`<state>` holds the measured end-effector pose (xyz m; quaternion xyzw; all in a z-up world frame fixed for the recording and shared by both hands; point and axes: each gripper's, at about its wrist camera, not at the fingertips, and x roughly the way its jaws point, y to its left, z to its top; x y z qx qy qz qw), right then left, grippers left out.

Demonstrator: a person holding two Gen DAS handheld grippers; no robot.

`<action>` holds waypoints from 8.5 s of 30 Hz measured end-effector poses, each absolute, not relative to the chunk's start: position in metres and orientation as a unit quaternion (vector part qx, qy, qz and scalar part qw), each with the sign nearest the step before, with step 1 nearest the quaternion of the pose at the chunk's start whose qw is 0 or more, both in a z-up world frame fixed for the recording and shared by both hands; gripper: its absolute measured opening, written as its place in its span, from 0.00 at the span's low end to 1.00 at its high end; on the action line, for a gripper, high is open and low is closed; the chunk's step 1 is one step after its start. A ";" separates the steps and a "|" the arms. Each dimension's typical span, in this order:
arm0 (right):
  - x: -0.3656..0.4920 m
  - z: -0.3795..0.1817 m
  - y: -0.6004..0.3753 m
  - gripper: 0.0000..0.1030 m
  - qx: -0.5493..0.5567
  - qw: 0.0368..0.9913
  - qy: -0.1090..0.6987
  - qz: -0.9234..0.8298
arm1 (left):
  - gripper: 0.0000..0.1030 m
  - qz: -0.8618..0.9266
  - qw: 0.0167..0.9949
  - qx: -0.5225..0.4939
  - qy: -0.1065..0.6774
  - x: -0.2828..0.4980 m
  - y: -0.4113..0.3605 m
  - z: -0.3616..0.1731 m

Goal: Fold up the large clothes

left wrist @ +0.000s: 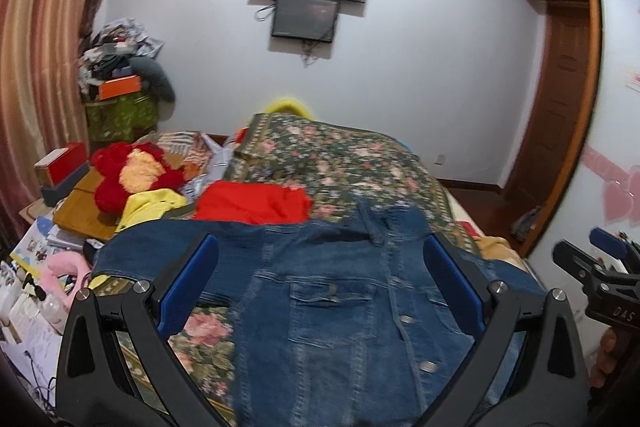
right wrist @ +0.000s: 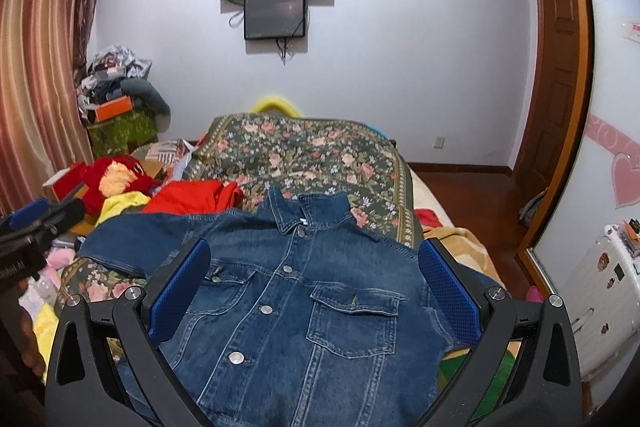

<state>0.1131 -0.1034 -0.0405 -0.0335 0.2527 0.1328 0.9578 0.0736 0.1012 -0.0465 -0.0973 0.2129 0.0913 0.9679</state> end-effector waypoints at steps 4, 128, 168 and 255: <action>0.136 -0.057 -0.093 1.00 -0.043 0.951 0.281 0.125 | 1.00 0.137 0.961 -0.105 0.218 0.089 0.137 -0.061; 0.272 -0.202 -0.003 0.86 -0.342 0.812 0.422 0.213 | 0.68 -0.004 0.821 -0.143 0.553 0.251 0.168 -0.277; 0.285 -0.191 -0.184 0.19 0.053 0.860 0.487 0.141 | 0.72 0.015 0.827 -0.110 0.551 0.248 0.120 -0.256; 0.253 -0.200 -0.144 0.15 0.107 0.825 0.519 0.196 | 0.81 0.018 0.896 -0.080 0.437 0.187 0.109 -0.165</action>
